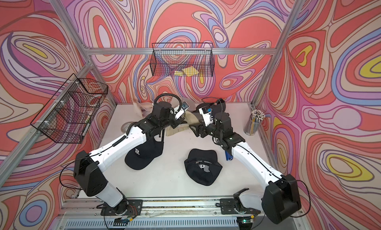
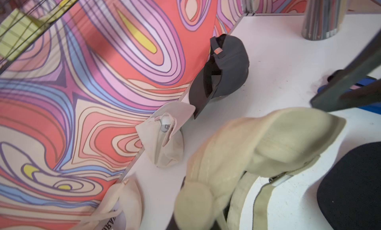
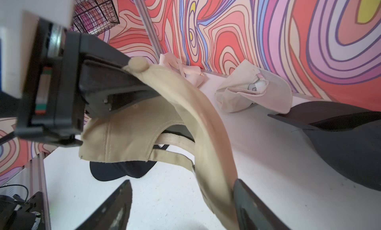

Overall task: Open the adjustable buckle of the baseball cap
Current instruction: Pick up the baseball cap from the center of the board.

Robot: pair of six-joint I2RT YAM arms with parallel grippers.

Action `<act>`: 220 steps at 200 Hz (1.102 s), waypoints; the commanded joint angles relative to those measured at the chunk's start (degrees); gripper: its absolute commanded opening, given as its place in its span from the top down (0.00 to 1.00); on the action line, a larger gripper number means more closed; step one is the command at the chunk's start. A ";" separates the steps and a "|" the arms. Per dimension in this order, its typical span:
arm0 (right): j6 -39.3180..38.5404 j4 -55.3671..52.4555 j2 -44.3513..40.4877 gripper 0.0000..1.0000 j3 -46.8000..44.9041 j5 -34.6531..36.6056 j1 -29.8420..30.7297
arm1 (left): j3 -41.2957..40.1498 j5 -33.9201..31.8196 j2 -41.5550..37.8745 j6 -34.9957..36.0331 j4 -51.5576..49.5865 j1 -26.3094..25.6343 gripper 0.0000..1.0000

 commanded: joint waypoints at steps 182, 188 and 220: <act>-19.30 11.71 10.88 0.25 0.02 -33.49 -9.89 | -20.08 43.15 -17.10 -43.27 20.43 22.97 1.00; -20.11 12.01 11.22 0.27 0.38 -34.00 -9.89 | -20.20 43.68 -17.10 -43.47 20.57 23.05 1.00; -24.89 11.35 11.96 0.31 2.12 -36.49 -9.39 | -20.11 46.23 -16.83 -43.97 20.93 23.12 1.00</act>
